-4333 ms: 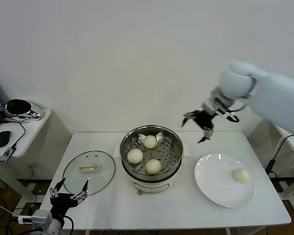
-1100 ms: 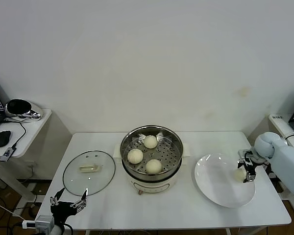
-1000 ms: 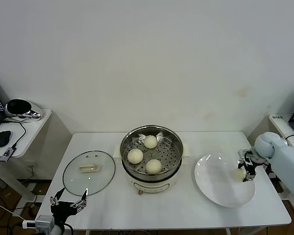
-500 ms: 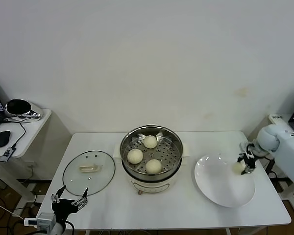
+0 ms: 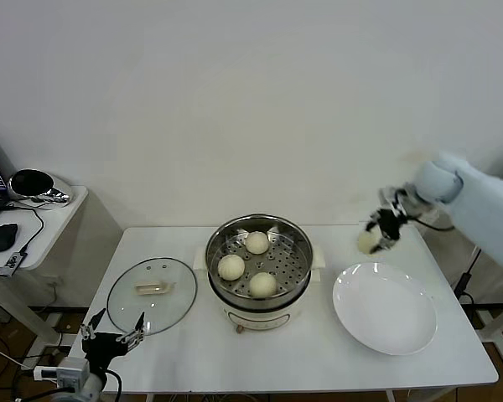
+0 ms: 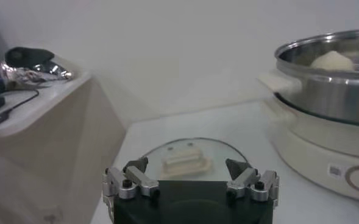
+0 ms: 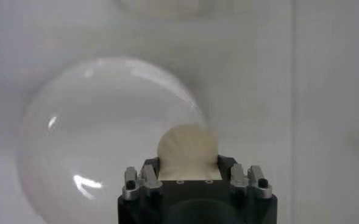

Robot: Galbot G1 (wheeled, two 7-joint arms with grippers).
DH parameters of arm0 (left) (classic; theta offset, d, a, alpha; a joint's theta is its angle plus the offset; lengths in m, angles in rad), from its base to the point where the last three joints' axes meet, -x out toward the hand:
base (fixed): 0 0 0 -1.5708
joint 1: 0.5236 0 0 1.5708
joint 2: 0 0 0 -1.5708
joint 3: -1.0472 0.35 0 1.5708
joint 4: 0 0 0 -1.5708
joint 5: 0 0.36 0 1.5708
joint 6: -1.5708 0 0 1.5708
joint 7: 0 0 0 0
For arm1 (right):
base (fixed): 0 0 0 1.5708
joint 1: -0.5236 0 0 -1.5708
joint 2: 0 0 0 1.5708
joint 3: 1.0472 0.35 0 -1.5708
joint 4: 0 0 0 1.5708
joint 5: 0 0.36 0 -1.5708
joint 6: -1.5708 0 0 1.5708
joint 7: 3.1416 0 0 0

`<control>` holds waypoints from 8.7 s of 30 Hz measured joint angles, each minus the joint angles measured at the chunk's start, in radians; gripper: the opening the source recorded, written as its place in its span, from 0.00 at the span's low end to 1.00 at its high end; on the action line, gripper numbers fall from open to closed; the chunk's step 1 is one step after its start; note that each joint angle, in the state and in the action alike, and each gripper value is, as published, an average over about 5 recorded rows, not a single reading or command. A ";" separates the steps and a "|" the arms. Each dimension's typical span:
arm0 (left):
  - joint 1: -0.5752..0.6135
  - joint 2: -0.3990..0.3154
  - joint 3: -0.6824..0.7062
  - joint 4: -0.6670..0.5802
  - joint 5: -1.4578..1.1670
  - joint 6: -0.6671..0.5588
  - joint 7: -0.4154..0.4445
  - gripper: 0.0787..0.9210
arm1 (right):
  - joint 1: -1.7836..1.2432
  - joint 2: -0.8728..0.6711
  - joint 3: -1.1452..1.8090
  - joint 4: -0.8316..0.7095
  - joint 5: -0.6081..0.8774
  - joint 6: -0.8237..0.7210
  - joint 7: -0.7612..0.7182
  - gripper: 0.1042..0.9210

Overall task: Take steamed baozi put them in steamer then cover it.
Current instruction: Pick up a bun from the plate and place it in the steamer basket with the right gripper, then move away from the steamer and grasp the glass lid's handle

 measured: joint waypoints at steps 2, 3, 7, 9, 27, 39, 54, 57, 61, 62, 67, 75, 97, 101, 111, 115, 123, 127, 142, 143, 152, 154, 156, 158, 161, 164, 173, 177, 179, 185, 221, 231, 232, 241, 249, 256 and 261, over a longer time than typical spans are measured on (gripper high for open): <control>0.001 0.003 -0.004 -0.001 -0.001 0.000 -0.002 0.88 | 0.045 0.025 -0.036 0.004 0.042 -0.019 -0.001 0.60; 0.001 0.004 -0.005 -0.001 -0.001 0.000 -0.003 0.88 | 0.065 0.038 -0.052 0.005 0.062 -0.028 -0.002 0.60; -0.003 0.000 -0.008 -0.001 -0.001 0.000 -0.007 0.88 | 0.133 0.094 -0.113 0.007 0.137 -0.065 -0.002 0.60; -0.006 -0.004 -0.008 -0.002 -0.001 -0.001 -0.009 0.88 | 0.158 0.124 -0.140 0.008 0.168 -0.082 0.000 0.60; -0.013 -0.015 -0.015 -0.024 -0.011 -0.003 -0.012 0.88 | 0.165 0.352 -0.266 -0.052 0.253 -0.181 0.062 0.60; -0.014 -0.024 -0.010 -0.020 -0.011 -0.003 -0.012 0.88 | 0.096 0.396 -0.284 -0.084 0.219 -0.201 0.093 0.60; -0.016 -0.023 -0.010 -0.010 -0.012 -0.004 -0.012 0.88 | 0.044 0.407 -0.278 -0.096 0.188 -0.215 0.125 0.66; -0.018 -0.022 -0.010 -0.009 -0.012 -0.004 -0.011 0.88 | 0.045 0.402 -0.279 -0.091 0.188 -0.217 0.125 0.76; -0.022 -0.024 -0.007 -0.007 -0.011 -0.004 -0.009 0.88 | 0.055 0.392 -0.277 -0.081 0.192 -0.220 0.120 0.86; -0.023 -0.024 -0.007 -0.007 -0.010 -0.004 -0.009 0.88 | 0.058 0.388 -0.274 -0.078 0.192 -0.220 0.119 0.87; -0.022 -0.026 -0.005 -0.008 -0.009 0.001 -0.004 0.88 | 0.081 0.352 -0.247 -0.050 0.200 -0.220 0.106 0.88; -0.027 -0.019 0.006 -0.014 -0.036 0.029 -0.012 0.88 | 0.104 0.221 -0.136 0.038 0.258 -0.208 0.136 0.88; -0.040 -0.006 0.044 0.008 -0.117 -0.019 -0.058 0.88 | -0.778 -0.107 0.874 0.491 0.500 -0.038 0.863 0.88; -0.050 -0.002 0.049 0.024 -0.098 -0.044 -0.068 0.88 | -1.045 -0.031 1.127 0.546 0.495 0.018 0.941 0.88; -0.110 0.008 0.042 0.100 0.121 -0.144 -0.066 0.88 | -1.616 0.203 1.604 0.643 0.496 0.128 1.063 0.88; -0.120 0.027 0.051 0.148 0.313 -0.236 -0.095 0.88 | -1.755 0.285 1.689 0.670 0.496 0.150 1.087 0.88; -0.127 0.098 0.111 0.274 0.825 -0.397 -0.304 0.88 | -1.876 0.390 1.761 0.699 0.491 0.169 1.111 0.88; -0.136 0.132 0.153 0.324 1.025 -0.403 -0.387 0.88 | -1.902 0.424 1.789 0.703 0.490 0.171 1.114 0.88; -0.178 0.167 0.190 0.474 1.350 -0.422 -0.453 0.88 | -1.946 0.487 1.837 0.714 0.496 0.180 1.108 0.88; -0.182 0.168 0.191 0.477 1.352 -0.427 -0.443 0.88 | -1.946 0.490 1.838 0.714 0.496 0.181 1.109 0.88; -0.235 0.165 0.198 0.521 1.354 -0.454 -0.378 0.88 | -1.946 0.511 1.859 0.710 0.491 0.184 1.109 0.88; -0.249 0.164 0.198 0.537 1.353 -0.462 -0.367 0.88 | -1.947 0.513 1.863 0.710 0.489 0.186 1.108 0.88; -0.262 0.164 0.197 0.553 1.352 -0.470 -0.356 0.88 | -1.948 0.515 1.868 0.709 0.486 0.189 1.107 0.88; -0.275 0.164 0.196 0.570 1.351 -0.477 -0.347 0.88 | -1.949 0.517 1.874 0.708 0.485 0.191 1.106 0.88; -0.292 0.164 0.195 0.594 1.348 -0.486 -0.340 0.88 | -1.952 0.517 1.885 0.707 0.485 0.193 1.106 0.88; -0.309 0.163 0.196 0.617 1.344 -0.494 -0.335 0.88 | -1.957 0.519 1.898 0.707 0.485 0.195 1.106 0.88; -0.363 0.165 0.201 0.677 1.341 -0.502 -0.328 0.88 | -1.965 0.533 1.916 0.707 0.473 0.201 1.105 0.88; -0.384 0.170 0.203 0.700 1.339 -0.504 -0.328 0.88 | -1.969 0.539 1.923 0.705 0.466 0.206 1.105 0.88; -0.394 0.172 0.206 0.709 1.337 -0.505 -0.328 0.88 | -1.972 0.543 1.924 0.705 0.463 0.208 1.104 0.88; -0.420 0.170 0.213 0.736 1.329 -0.504 -0.330 0.88 | -1.977 0.551 1.927 0.704 0.454 0.215 1.104 0.88; -0.509 0.120 0.264 0.808 1.259 -0.368 -0.349 0.88 | -1.978 0.587 1.899 0.673 0.414 0.243 1.097 0.88; -0.535 0.114 0.271 0.822 1.253 -0.334 -0.348 0.88 | -1.973 0.592 1.896 0.665 0.409 0.245 1.096 0.88; -0.535 0.113 0.273 0.821 1.253 -0.332 -0.347 0.88 | -1.972 0.593 1.896 0.663 0.408 0.245 1.096 0.88; -0.546 0.105 0.287 0.828 1.252 -0.320 -0.344 0.88 | -1.969 0.596 1.894 0.657 0.406 0.247 1.094 0.88; -0.556 0.102 0.293 0.840 1.247 -0.308 -0.347 0.88 | -1.969 0.598 1.895 0.653 0.405 0.250 1.092 0.88; -0.559 0.092 0.299 0.850 1.241 -0.302 -0.356 0.79 | -1.971 0.599 1.896 0.654 0.404 0.250 1.091 0.88; -0.566 0.086 0.305 0.866 1.240 -0.305 -0.365 0.63 | -1.977 0.600 1.903 0.657 0.404 0.252 1.091 0.88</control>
